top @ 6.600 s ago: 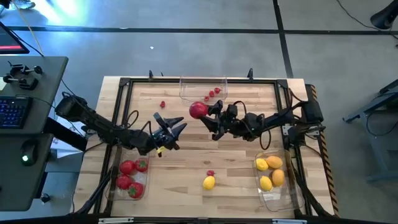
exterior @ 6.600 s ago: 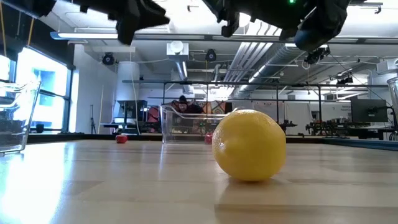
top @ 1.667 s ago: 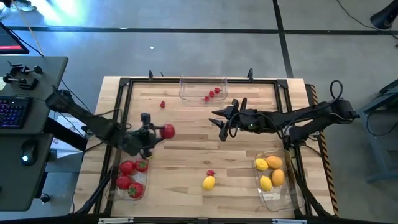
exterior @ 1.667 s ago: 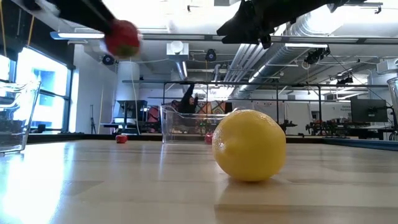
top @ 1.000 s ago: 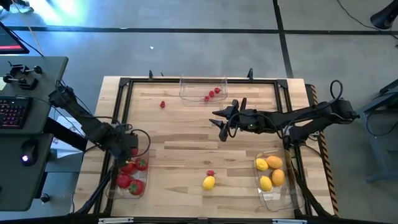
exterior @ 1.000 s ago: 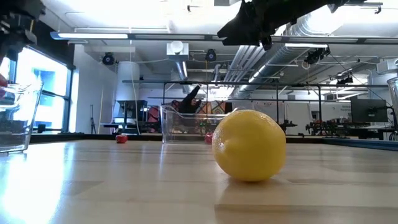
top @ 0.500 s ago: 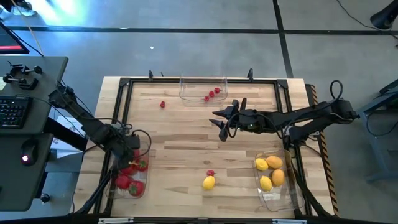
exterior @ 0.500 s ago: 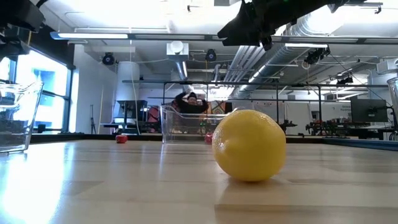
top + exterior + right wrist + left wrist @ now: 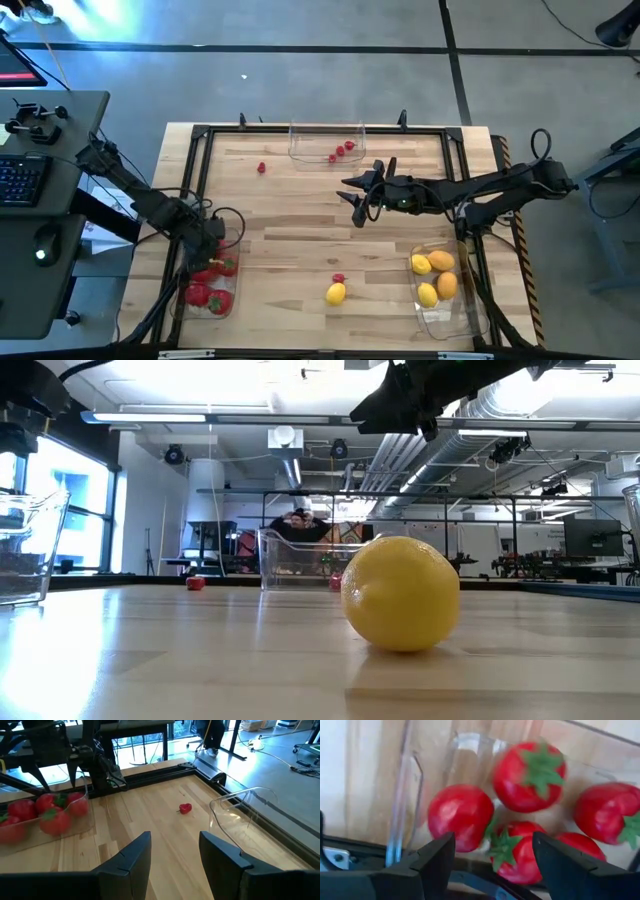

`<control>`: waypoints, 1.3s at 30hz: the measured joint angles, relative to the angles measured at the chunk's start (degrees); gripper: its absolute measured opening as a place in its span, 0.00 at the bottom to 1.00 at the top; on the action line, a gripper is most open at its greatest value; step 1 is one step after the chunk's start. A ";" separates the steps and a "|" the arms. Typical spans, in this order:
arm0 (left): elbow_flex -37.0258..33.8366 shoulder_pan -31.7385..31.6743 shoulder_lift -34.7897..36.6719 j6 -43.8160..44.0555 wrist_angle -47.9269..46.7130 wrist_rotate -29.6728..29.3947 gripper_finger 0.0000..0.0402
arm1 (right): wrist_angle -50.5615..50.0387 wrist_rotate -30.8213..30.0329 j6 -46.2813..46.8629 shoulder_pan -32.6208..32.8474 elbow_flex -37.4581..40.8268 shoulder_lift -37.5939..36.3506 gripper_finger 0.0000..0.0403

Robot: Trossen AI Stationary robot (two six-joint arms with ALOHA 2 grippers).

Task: Sort produce into baskets
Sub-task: Put the red chili pepper into the top center transparent bin

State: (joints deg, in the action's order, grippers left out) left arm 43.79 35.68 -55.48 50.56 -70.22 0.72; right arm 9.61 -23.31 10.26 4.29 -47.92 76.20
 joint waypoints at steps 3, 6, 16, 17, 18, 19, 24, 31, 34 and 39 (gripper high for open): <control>0.57 -1.28 -0.02 -1.55 -0.64 1.58 0.62 | -0.26 0.00 -0.22 0.01 0.00 0.00 0.39; 2.34 -2.75 -0.02 -5.28 -0.61 1.71 0.59 | -0.38 0.00 -0.29 0.01 0.00 0.00 0.39; 10.63 -8.42 0.00 -17.83 0.56 -6.26 0.37 | -0.49 -0.81 -2.81 1.89 0.00 0.07 0.39; 10.77 -9.58 0.00 -19.26 1.08 -7.47 0.35 | -0.41 -0.92 -2.80 2.13 0.00 0.38 0.39; 10.78 -10.97 0.00 -20.57 1.60 -8.52 0.33 | -0.40 -1.05 -2.80 2.28 0.00 0.66 0.39; 10.78 -12.51 -0.02 -21.68 1.91 -9.44 0.31 | -0.58 -1.31 -2.80 2.50 0.00 1.06 0.39; 10.29 -20.98 -0.04 -27.84 5.02 -12.69 0.22 | 0.38 -2.21 -2.59 2.63 0.00 5.15 0.39; 10.29 -31.93 -0.26 -37.02 14.66 -13.34 0.13 | 3.82 -2.23 -2.77 2.61 0.00 10.51 0.39; 9.33 -35.61 -0.95 -40.20 19.86 -13.34 0.10 | 3.51 -2.23 -2.76 2.59 0.00 10.71 0.39; 3.06 -40.53 -1.70 -42.73 29.27 -11.79 0.06 | 3.55 -2.25 -2.95 3.30 0.00 10.71 0.39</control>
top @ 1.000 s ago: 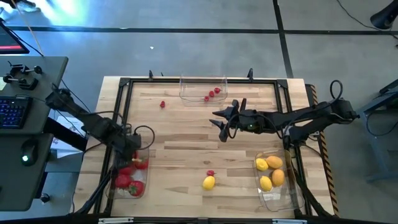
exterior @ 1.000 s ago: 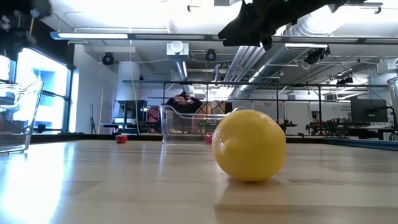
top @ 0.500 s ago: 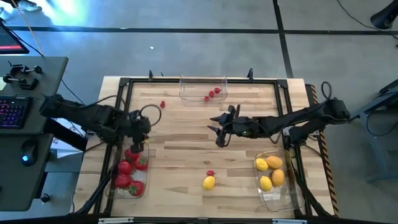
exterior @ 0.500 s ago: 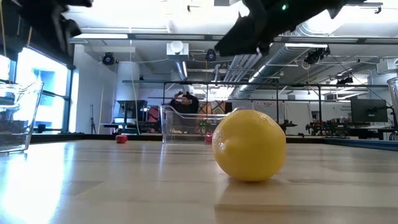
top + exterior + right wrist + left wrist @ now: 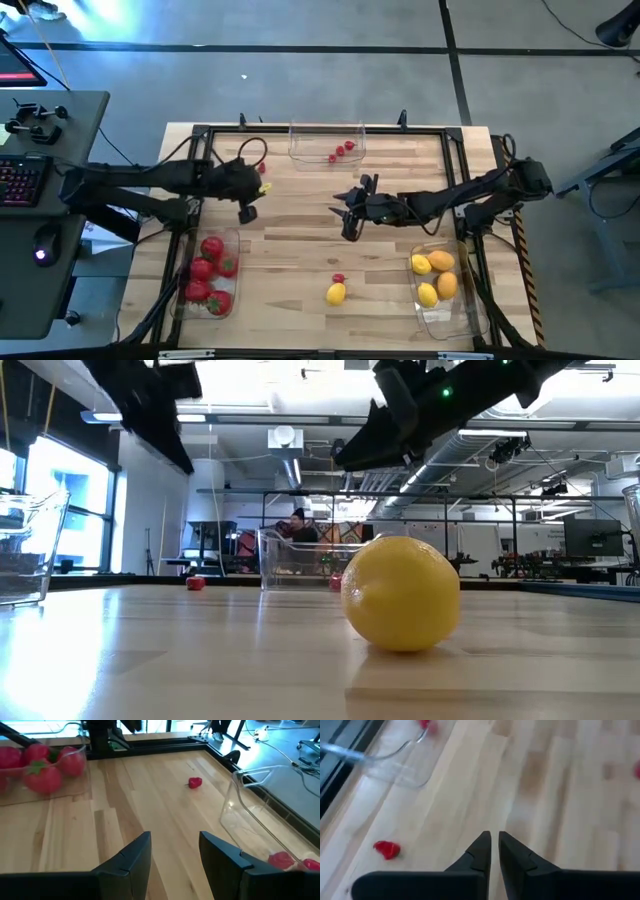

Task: Sort produce into baskets
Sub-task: Put the red chili pepper into the top center transparent bin

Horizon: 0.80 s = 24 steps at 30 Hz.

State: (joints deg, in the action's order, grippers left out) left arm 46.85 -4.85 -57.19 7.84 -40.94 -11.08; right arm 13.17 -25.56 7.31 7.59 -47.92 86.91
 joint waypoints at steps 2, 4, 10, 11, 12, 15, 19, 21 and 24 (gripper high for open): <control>-2.48 -2.13 -0.35 0.13 2.75 -0.92 0.04 | -0.05 0.02 -0.08 0.20 0.00 0.00 0.39; -4.26 -4.23 -0.91 0.85 5.18 -4.20 0.04 | -0.05 0.01 -0.10 0.36 0.00 0.00 0.39; -7.44 -9.96 -4.93 2.23 10.48 -10.43 0.10 | -0.02 0.00 -0.28 0.34 0.00 0.00 0.39; -7.45 -10.86 -5.97 3.15 10.96 -10.49 0.13 | -0.02 0.00 -0.28 0.34 0.00 0.00 0.39; -7.45 -11.63 -7.11 4.07 11.55 -10.68 0.16 | -0.05 0.01 -0.28 0.34 0.00 0.00 0.39; -7.47 -13.85 -10.84 5.88 14.05 -12.43 0.27 | -0.03 0.00 -0.28 0.34 0.00 0.00 0.39; -7.47 -16.63 -15.93 7.12 16.81 -14.97 0.42 | -0.04 0.02 -0.28 0.34 0.00 0.00 0.39; -7.47 -18.07 -18.25 7.91 17.93 -14.56 0.47 | -0.10 0.02 -0.28 0.34 0.00 0.00 0.39; -7.47 -20.29 -21.40 8.50 19.38 -12.30 0.52 | -0.22 0.02 -0.26 0.34 0.00 0.00 0.39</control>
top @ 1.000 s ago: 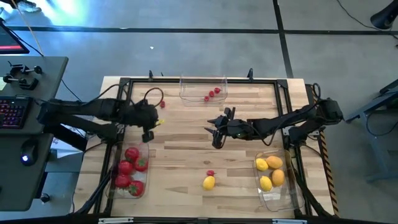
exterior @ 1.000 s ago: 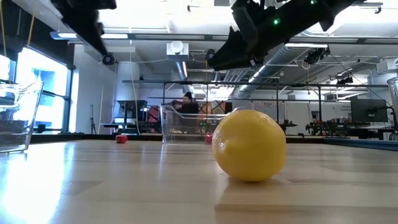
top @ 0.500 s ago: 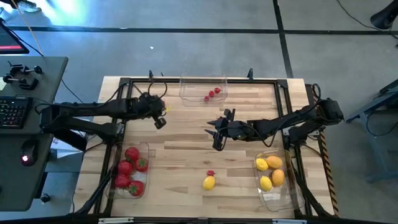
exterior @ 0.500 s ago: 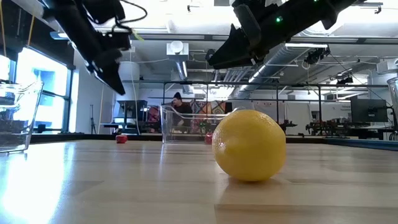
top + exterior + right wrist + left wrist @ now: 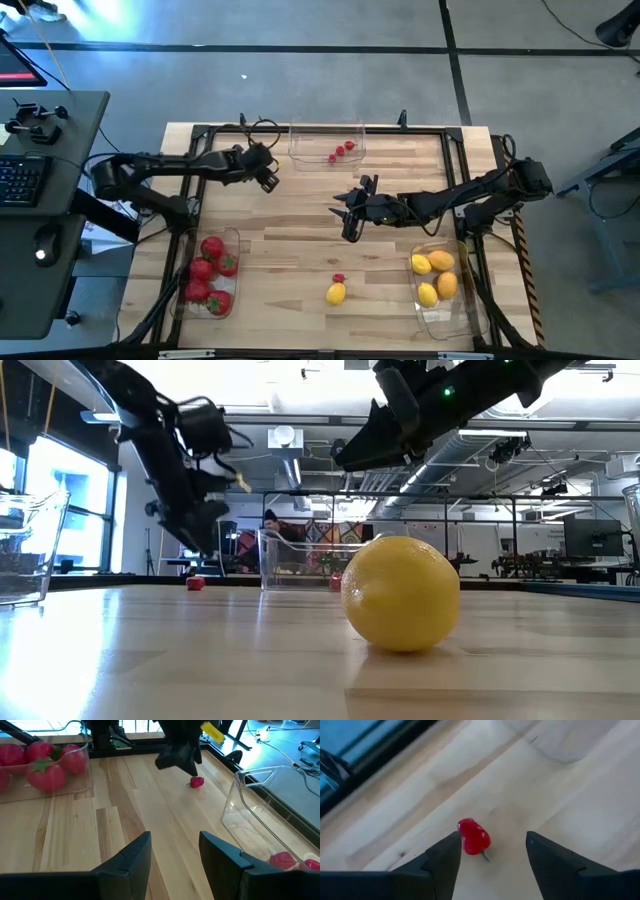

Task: Sort produce into baskets
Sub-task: Put the red chili pepper into the top center transparent bin

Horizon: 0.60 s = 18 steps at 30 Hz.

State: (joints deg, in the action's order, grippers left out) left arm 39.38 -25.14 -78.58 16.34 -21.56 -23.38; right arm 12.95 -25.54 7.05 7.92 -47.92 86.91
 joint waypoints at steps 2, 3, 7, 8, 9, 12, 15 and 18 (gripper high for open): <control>0.00 -1.38 -1.76 0.05 0.85 0.99 0.53 | -0.06 0.00 -0.02 0.00 0.00 0.00 0.39; 0.00 -2.03 -2.58 0.07 1.04 1.04 0.54 | -0.14 0.00 -0.02 0.00 0.00 0.00 0.39; 0.00 -4.56 -5.36 0.09 1.87 1.05 0.54 | -0.21 0.00 -0.02 0.00 0.00 0.00 0.39; 0.00 -5.14 -5.98 0.07 2.01 1.05 0.53 | -0.21 0.00 -0.02 0.00 0.00 0.00 0.39; 0.00 -5.62 -6.67 0.09 2.42 1.07 0.53 | -0.21 0.00 -0.02 0.00 0.00 0.00 0.39; 0.00 -6.90 -8.40 -0.52 3.36 2.05 0.53 | -0.21 0.00 0.00 0.00 0.00 0.00 0.39; 0.00 -7.91 -10.03 -1.44 4.98 4.14 0.53 | -0.21 0.00 -0.02 0.00 0.00 0.00 0.39; 0.00 -8.31 -11.17 -1.46 6.08 5.38 0.53 | -0.21 0.00 -0.02 -0.02 0.00 0.00 0.39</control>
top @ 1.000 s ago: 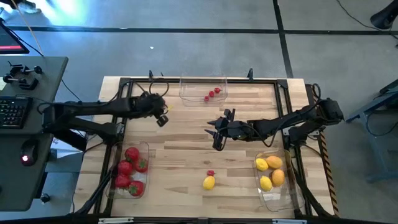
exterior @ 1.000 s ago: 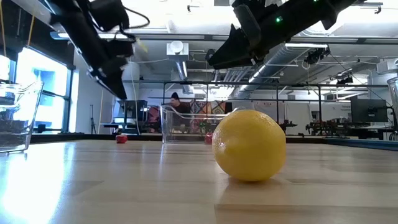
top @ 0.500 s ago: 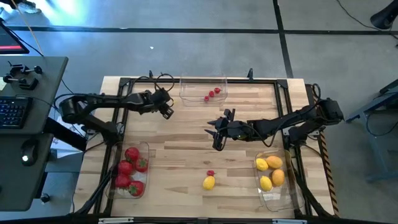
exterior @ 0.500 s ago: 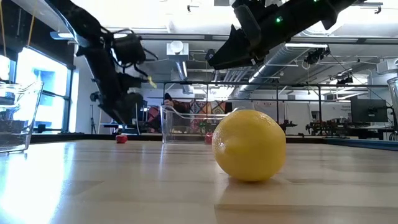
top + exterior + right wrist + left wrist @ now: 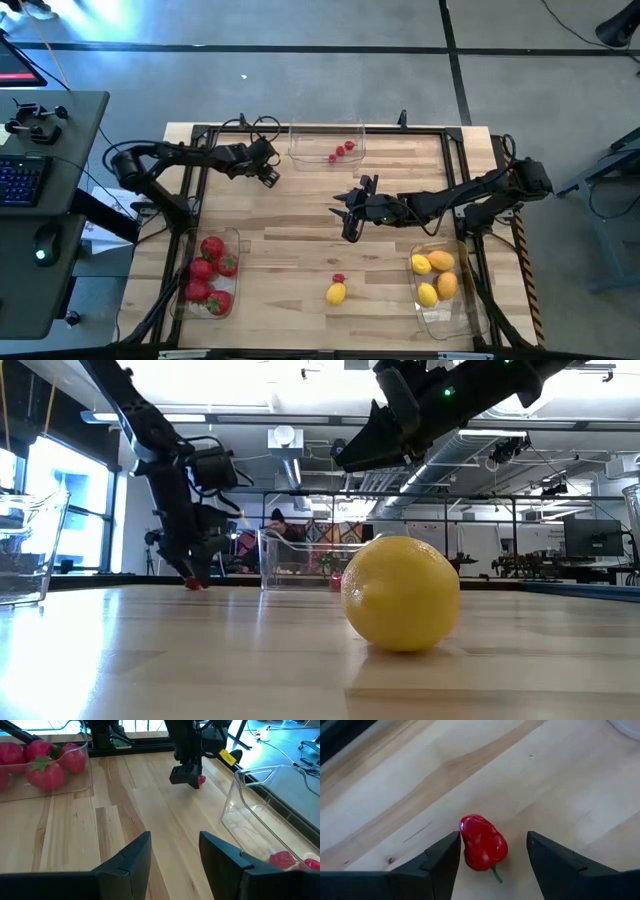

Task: Sort produce into baskets
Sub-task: Put the red chili pepper into the top center transparent bin

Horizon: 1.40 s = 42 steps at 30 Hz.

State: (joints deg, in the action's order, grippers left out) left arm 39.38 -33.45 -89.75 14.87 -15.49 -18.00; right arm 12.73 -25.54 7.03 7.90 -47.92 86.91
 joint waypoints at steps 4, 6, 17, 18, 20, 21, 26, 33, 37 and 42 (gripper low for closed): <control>0.02 0.02 -0.44 -0.32 0.23 0.66 0.53 | 0.00 0.00 0.00 0.02 0.00 0.00 0.39; 0.02 0.02 -0.42 -1.95 0.13 1.34 0.52 | 0.00 0.00 0.01 0.02 0.00 0.00 0.39; 0.37 0.17 -0.22 -7.36 -1.62 3.15 0.24 | -0.73 0.00 0.00 0.02 0.00 -0.02 0.39; 0.61 0.15 -0.22 -7.53 -2.00 3.66 0.22 | -0.89 0.00 0.00 0.02 0.00 -0.02 0.39; 1.45 0.35 -0.22 -7.83 -3.85 4.58 0.17 | -1.11 0.00 0.00 0.02 0.00 -0.02 0.39; 1.98 0.62 -0.24 -8.38 -5.08 5.05 0.15 | -1.27 0.00 0.00 0.02 0.00 -0.02 0.39; 4.71 3.06 1.50 -10.27 -9.36 6.27 0.14 | -1.33 0.00 0.00 0.02 0.00 -0.02 0.39; 9.79 6.60 8.28 -10.58 -12.97 6.26 0.15 | -1.79 0.08 0.00 0.21 0.00 -0.06 0.39; 13.08 8.04 12.13 -10.62 -13.89 6.22 0.15 | -2.32 0.11 0.00 0.77 0.00 -0.11 0.39; 18.54 8.46 13.05 -10.78 -14.80 6.15 0.15 | -2.44 0.22 -1.52 1.63 0.00 -0.25 0.39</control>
State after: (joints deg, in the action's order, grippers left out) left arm 57.92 -24.99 -76.71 4.10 -30.28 -11.85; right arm 10.29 -25.32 5.51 9.53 -47.92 86.66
